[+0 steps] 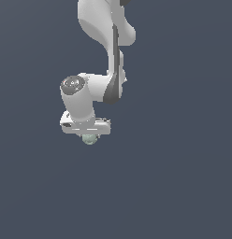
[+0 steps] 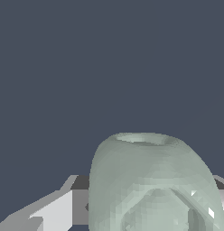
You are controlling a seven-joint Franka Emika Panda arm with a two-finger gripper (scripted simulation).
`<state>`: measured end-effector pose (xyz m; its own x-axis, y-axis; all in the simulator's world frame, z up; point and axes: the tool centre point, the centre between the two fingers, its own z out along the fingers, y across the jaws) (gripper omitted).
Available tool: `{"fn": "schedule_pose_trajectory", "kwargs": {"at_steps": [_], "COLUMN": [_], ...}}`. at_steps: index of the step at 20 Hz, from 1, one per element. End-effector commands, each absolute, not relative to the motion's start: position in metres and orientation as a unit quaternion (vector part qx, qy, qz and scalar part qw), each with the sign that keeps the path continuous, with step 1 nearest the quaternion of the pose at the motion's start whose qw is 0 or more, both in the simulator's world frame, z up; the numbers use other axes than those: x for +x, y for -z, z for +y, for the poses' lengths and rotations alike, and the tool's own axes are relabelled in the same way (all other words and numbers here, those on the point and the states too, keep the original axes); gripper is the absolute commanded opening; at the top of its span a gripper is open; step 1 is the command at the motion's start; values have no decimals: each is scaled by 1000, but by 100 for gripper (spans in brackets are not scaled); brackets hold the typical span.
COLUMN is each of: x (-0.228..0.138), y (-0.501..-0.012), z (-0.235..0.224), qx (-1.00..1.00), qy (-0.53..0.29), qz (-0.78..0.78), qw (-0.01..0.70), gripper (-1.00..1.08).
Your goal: Pick up the object and move it to a goal position.
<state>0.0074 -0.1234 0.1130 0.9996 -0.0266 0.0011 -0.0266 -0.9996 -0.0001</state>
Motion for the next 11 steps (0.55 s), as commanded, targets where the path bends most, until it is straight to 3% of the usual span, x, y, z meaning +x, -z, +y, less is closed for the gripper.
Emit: {"fn": "schedule_pose_trajectory", "kwargs": {"at_steps": [1, 11], "x": [10, 16], "y": [-123, -139], "z": [-145, -180], "qx": [-1000, -1000], "qy": [0, 0], "qz": [12, 12], "qw": [0, 0], "gripper": [-100, -100]}}
